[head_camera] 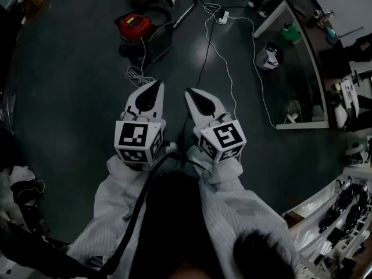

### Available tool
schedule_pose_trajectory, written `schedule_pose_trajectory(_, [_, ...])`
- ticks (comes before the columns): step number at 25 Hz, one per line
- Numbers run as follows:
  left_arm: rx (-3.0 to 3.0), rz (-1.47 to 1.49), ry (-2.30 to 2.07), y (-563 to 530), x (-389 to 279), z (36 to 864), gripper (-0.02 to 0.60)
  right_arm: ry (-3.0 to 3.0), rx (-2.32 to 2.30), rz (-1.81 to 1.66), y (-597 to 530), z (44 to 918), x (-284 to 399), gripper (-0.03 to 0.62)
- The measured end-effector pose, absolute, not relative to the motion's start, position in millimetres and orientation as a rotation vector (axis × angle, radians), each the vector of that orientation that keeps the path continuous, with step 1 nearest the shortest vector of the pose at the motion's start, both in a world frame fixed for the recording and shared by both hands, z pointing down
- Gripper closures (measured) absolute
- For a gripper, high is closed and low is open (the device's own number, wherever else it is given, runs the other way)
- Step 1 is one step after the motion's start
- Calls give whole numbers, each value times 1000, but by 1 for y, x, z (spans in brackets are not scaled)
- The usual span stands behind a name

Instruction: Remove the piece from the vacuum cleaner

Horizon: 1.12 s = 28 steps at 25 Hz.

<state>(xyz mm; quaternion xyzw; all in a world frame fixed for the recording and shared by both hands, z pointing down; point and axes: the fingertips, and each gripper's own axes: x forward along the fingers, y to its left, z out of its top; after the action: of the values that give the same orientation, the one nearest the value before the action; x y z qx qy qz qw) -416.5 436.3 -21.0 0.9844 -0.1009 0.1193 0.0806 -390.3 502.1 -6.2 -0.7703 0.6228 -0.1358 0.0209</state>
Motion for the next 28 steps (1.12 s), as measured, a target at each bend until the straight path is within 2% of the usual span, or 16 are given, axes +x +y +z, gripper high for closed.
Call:
schedule_pose_trajectory(11, [2943,378,-301,441,-410,-16,577,1935,-2369,-417,503,-6,-385,594])
schedule_pose_trajectory(17, [2929,427,-275,437,-378,2,577,1878,-2411,-470,500,9,-355,592])
schedule_pose_trajectory(23, [2888,511,-277,424,-309,38,577,1850,-2408,-554,494,36,-272,592])
schedule_pose_trajectory(28, [2849,534,-355,390,-211,63,577,1943,-2373,-592,467,59,-166,592])
